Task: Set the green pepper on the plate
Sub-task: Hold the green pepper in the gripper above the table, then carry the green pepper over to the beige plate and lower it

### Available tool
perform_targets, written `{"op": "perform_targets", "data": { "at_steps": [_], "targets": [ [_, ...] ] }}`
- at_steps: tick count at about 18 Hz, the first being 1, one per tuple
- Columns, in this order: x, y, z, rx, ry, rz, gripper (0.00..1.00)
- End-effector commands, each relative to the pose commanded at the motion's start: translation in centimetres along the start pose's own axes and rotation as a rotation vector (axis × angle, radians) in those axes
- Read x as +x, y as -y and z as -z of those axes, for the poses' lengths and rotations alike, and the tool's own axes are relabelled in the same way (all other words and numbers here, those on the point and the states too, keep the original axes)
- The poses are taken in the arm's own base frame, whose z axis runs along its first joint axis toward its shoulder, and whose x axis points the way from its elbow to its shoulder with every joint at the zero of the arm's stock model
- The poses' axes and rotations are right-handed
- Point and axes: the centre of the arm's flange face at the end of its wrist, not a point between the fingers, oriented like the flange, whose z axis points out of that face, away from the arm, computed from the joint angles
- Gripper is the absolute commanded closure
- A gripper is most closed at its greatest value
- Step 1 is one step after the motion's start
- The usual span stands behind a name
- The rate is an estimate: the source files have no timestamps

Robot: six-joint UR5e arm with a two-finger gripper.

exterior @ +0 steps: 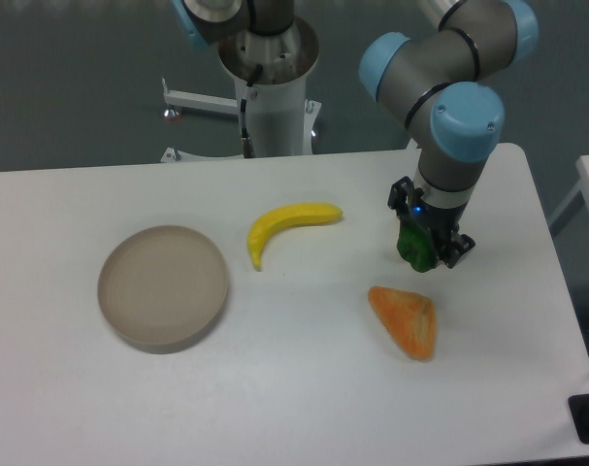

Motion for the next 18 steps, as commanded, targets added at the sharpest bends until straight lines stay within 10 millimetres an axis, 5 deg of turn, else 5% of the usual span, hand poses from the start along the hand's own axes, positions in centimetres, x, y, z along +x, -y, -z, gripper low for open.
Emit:
{"op": "perform_targets", "data": {
  "at_steps": [3,10,13,18],
  "targets": [
    [2.8,3.4,0.5,0.001,-0.002,-0.010,0.82],
    [8.2,15.2,0.8,0.021,0.002,0.029,0.82],
    [11.9,21.3,-1.0,0.013,-0.030,0.053,0.82],
    [16.3,28.1,-6.0,-0.022,-0.103,0.035,0.80]
  ]
}}
